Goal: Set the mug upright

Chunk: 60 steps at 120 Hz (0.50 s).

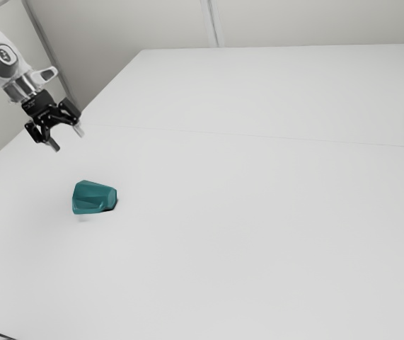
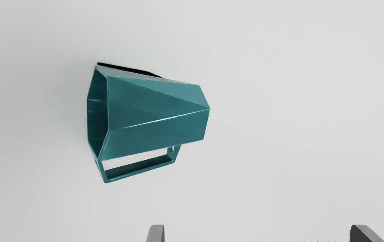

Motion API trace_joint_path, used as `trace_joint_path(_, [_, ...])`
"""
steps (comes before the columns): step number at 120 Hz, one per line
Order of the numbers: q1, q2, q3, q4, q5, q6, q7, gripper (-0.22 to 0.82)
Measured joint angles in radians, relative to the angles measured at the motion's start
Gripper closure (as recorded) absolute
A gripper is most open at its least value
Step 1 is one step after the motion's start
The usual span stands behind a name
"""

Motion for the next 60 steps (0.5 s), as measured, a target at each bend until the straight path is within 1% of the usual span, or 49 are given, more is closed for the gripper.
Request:
trace_joint_path(23, [0.058,0.043,-0.001,-0.004,-0.066,-0.006,0.084,0.00])
trace_joint_path(60, [0.135,0.150,-0.002,-0.004,-0.163,-0.012,0.218,0.00])
